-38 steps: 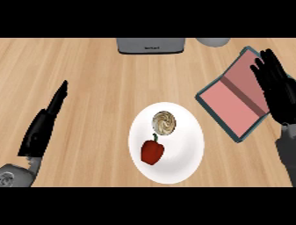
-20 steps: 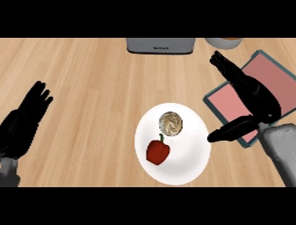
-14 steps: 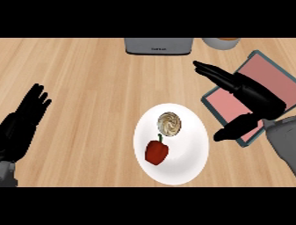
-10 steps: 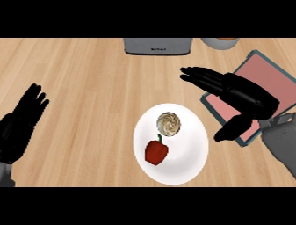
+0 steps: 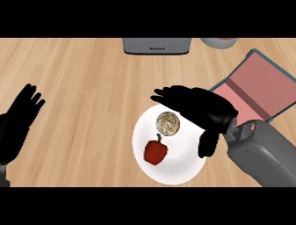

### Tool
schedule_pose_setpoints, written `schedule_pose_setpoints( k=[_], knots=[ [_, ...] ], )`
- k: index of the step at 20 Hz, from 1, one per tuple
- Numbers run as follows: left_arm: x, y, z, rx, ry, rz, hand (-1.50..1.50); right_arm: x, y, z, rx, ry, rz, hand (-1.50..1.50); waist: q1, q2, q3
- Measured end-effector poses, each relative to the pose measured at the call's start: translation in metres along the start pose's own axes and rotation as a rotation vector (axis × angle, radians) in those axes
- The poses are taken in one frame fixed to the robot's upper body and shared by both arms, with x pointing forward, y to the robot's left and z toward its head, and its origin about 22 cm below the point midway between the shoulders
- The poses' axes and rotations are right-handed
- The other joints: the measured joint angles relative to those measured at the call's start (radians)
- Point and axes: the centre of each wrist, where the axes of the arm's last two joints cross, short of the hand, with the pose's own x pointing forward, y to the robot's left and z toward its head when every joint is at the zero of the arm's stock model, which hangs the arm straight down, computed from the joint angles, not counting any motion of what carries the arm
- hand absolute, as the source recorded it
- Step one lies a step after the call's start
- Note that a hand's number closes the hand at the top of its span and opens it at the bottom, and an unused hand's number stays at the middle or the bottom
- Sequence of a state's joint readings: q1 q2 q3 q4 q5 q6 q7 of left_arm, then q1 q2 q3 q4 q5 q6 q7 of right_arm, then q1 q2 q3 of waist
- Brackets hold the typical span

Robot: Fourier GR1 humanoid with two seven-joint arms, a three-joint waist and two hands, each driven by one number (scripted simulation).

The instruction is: Pick the cupcake from the plate and place it in the cardboard box

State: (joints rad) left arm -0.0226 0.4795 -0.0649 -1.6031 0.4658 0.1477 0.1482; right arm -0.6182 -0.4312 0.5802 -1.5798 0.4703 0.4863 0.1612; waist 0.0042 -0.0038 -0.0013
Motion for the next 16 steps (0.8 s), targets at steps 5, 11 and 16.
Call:
schedule_pose_setpoints(
  k=[5,11,16],
  knots=[
    [0.003,0.003,-0.004,-0.001,0.002,-0.002,0.0,0.001,-0.001,-0.013,0.069,0.07,-0.003,-1.5,0.0,0.003,0.001],
    [0.002,0.004,-0.001,-0.005,-0.005,0.004,0.0,0.005,0.0,-0.024,0.129,0.116,0.015,-1.5,0.001,0.003,0.001],
    [0.0,0.007,-0.002,0.002,-0.001,0.003,0.0,-0.005,0.008,-0.029,0.151,0.122,0.027,-1.5,0.001,0.004,0.001]
  ],
)
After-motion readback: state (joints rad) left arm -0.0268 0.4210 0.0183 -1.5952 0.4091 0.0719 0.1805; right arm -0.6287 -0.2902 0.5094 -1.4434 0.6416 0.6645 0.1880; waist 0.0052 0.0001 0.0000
